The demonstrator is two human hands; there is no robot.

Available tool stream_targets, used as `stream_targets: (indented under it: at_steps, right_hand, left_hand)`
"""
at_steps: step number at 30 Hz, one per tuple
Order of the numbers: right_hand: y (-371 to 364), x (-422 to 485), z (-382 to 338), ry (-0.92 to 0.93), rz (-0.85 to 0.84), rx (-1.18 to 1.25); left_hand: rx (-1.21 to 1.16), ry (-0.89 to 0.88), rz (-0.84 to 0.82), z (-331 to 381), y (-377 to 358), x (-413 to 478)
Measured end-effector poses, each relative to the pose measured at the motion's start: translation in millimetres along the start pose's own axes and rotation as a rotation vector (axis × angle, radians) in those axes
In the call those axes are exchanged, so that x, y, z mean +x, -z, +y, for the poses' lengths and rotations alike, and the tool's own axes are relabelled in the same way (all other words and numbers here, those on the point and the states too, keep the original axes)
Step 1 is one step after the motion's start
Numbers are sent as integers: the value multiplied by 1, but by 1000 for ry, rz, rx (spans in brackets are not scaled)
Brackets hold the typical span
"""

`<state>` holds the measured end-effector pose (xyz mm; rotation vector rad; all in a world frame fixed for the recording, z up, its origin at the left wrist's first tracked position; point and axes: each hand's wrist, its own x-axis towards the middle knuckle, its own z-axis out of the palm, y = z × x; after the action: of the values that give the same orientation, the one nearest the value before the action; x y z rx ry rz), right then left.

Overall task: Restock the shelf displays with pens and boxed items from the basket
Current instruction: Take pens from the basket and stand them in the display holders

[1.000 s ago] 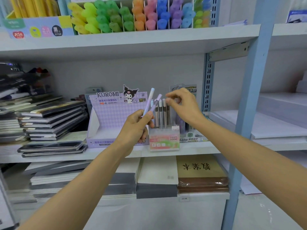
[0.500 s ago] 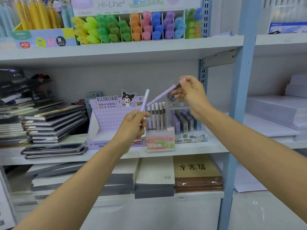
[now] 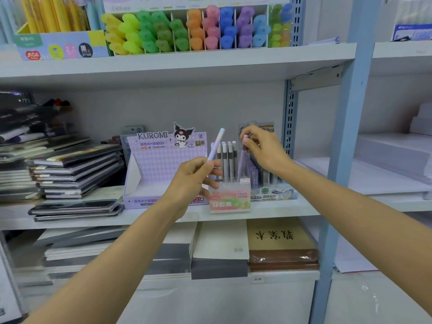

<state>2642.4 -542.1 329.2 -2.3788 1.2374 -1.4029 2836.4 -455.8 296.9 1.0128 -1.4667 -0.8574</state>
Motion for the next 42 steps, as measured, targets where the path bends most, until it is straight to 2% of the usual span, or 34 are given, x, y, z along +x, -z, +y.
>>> stream_targets:
  at_steps: [4,10,13,15,16,18,20,23,28,33,37,39,42]
  right_hand:
    - [-2,5,5,8,-62,-15]
    - [-14,10,11,42,81,-53]
    - [-18,11,13,-18,13,-163]
    - [-17,9,11,-38,17,-139]
    - [-15,7,7,-27,47,-70]
    - [-8,3,-6,-3,56,222]
    - [-1,0,-19,-11,-59,522]
    - [5,-3,-31,19,-160,611]
    - [12,-10,-30,-77,-94,815]
    - [16,-18,-28,-115,-303,775]
    - [20,-17,-29,-74,-422,594]
    - [21,-15,-33,-31,-359,511]
    - [21,-13,-45,45,-216,517]
  left_hand:
    - [1,3,-10,-5,0,1]
    - [-9,9,-11,-7,1,3]
    - [0,8,-17,-7,1,3]
    - [13,5,-20,-6,1,3]
    - [21,1,-18,-6,2,3]
    - [33,-9,-12,-6,2,3]
    - [40,-15,-15,-5,1,2]
    - [27,-20,-5,0,0,0]
    - [-214,-18,193,13,11,0]
    - [-407,-78,294,18,8,-1]
    - [-374,-163,270,21,5,-3]
    - [-283,-220,258,23,2,-3]
    - [-117,-311,227,27,-8,-2]
